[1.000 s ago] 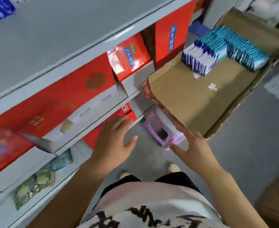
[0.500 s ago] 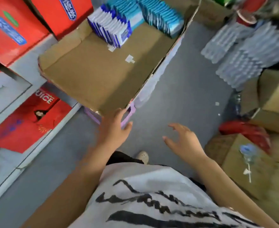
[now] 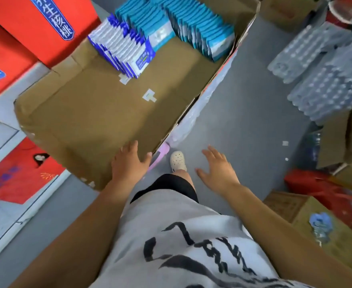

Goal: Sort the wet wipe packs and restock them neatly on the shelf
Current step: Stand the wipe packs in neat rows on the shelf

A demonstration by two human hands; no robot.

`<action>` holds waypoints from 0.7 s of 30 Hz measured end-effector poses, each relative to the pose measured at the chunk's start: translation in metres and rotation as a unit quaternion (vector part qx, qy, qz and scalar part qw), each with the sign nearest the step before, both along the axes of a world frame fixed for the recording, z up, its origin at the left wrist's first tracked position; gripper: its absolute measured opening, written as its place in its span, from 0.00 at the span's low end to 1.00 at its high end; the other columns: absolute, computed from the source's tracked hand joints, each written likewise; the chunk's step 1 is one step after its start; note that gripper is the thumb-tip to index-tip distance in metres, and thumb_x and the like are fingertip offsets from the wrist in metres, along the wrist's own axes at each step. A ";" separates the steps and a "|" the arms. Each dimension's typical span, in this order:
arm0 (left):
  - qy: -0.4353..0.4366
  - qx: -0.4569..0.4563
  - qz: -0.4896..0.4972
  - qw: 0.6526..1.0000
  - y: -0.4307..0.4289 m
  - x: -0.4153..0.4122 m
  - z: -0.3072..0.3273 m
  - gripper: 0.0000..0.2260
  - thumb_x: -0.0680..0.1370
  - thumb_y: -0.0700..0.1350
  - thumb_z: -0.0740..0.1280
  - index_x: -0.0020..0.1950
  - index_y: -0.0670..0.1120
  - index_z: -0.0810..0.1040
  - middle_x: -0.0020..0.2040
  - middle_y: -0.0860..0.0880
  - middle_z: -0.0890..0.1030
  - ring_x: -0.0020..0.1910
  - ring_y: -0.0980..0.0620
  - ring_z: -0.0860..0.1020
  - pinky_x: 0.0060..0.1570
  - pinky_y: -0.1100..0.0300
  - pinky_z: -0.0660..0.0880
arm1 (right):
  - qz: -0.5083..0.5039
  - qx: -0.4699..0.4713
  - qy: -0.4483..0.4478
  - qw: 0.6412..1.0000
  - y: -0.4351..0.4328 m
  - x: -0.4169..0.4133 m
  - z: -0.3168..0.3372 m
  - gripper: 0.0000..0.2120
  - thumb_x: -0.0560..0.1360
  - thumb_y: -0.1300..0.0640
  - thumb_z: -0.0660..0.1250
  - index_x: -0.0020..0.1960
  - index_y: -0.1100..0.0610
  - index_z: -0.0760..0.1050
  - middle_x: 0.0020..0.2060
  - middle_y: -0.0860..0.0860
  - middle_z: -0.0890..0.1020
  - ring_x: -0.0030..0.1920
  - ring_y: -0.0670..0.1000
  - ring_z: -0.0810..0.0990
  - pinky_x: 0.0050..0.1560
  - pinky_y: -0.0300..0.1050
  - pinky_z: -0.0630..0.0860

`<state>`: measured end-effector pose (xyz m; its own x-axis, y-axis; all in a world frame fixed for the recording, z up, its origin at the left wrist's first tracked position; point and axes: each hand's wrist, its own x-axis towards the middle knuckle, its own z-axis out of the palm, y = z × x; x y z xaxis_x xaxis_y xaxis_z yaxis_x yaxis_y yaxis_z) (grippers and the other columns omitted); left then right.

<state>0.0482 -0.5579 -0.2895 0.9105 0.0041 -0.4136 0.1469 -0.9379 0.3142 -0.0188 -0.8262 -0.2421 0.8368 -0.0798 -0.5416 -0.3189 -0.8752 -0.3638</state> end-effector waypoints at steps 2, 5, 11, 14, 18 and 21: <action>0.019 0.001 0.025 1.000 -0.005 0.027 -0.008 0.31 0.79 0.64 0.61 0.74 0.44 0.69 0.71 0.39 0.75 0.68 0.36 0.73 0.67 0.40 0.71 | 0.020 -0.002 -0.034 0.999 -0.010 0.047 0.005 0.29 0.79 0.45 0.65 0.77 0.50 0.62 0.79 0.48 0.59 0.78 0.54 0.58 0.74 0.53 0.64; 0.045 0.014 0.043 0.998 -0.011 0.066 -0.016 0.31 0.80 0.64 0.58 0.74 0.44 0.70 0.73 0.39 0.72 0.70 0.37 0.72 0.69 0.42 0.69 | 0.066 0.005 -0.078 0.995 -0.018 0.110 0.013 0.26 0.79 0.48 0.66 0.74 0.53 0.68 0.76 0.49 0.66 0.75 0.53 0.63 0.71 0.54 0.67; 0.059 0.043 0.138 0.988 -0.024 0.146 -0.024 0.32 0.81 0.64 0.60 0.81 0.49 0.62 0.83 0.43 0.56 0.81 0.39 0.55 0.78 0.44 0.54 | 0.124 0.041 -0.102 0.986 -0.023 0.220 0.005 0.23 0.78 0.50 0.69 0.72 0.53 0.72 0.71 0.51 0.72 0.72 0.55 0.66 0.69 0.54 0.70; 0.047 0.025 0.221 0.974 -0.028 0.177 -0.035 0.33 0.80 0.63 0.62 0.81 0.49 0.62 0.83 0.45 0.57 0.81 0.38 0.54 0.77 0.42 0.55 | 0.170 0.036 -0.101 0.980 -0.020 0.279 -0.009 0.25 0.76 0.49 0.71 0.71 0.53 0.72 0.72 0.51 0.71 0.71 0.57 0.69 0.71 0.53 0.68; 0.099 0.003 0.306 0.947 -0.027 0.195 -0.046 0.33 0.81 0.63 0.61 0.81 0.50 0.60 0.82 0.47 0.58 0.81 0.40 0.54 0.75 0.39 0.59 | 0.288 0.009 -0.077 0.955 0.003 0.362 -0.029 0.32 0.74 0.50 0.73 0.74 0.53 0.67 0.77 0.49 0.63 0.76 0.53 0.61 0.74 0.54 0.64; 0.118 0.002 0.309 0.944 -0.030 0.190 -0.052 0.34 0.81 0.63 0.62 0.82 0.51 0.56 0.84 0.47 0.52 0.82 0.42 0.50 0.77 0.39 0.55 | 0.369 -0.016 -0.089 0.925 0.029 0.413 -0.036 0.39 0.72 0.47 0.74 0.78 0.52 0.60 0.80 0.49 0.56 0.78 0.52 0.55 0.77 0.52 0.57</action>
